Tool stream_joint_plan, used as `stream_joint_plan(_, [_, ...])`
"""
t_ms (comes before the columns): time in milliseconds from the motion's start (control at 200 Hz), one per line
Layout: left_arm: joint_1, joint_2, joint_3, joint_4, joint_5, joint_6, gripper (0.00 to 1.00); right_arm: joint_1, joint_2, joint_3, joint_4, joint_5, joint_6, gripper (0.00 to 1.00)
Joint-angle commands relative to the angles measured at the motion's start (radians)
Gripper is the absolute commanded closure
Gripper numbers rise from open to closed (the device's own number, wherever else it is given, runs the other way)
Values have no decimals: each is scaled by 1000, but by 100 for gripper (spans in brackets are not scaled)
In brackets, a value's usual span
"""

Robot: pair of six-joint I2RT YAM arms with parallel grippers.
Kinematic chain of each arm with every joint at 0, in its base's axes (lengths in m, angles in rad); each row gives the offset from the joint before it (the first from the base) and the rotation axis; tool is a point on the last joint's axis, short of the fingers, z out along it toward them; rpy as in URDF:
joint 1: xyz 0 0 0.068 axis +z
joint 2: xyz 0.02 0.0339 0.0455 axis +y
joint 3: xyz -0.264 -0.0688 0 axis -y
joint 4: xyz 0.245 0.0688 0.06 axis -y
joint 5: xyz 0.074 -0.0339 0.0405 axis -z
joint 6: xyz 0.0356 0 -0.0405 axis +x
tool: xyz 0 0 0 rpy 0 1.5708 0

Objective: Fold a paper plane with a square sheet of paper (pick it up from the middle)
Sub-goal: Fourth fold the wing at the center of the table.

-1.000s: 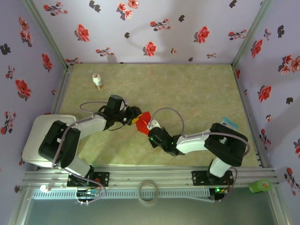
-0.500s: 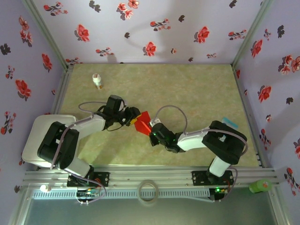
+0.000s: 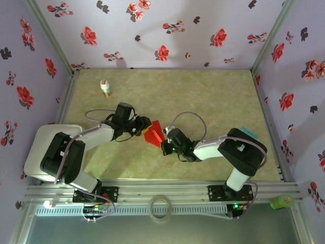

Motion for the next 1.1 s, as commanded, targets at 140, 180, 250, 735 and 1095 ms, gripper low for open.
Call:
stream_joint_plan(140, [10,-23,16,-7,-4,34,82,-72,29,-17,60,-183,136,96])
stream_joint_plan(180, [10,-20,15,-4,0,38,85,-82,35,-19,74,-201,153,96])
stream_joint_plan(250, [10,-10,13,7,9,41,90,-94,43,-25,102,-221,176,97])
stream_joint_plan(735, [6,84,10,131,102,40,94,-142,64,-61,187,-311,281,98])
stream_joint_plan(1095, [-20,172,30,180,132,45,95,-158,89,-94,252,-329,349,100])
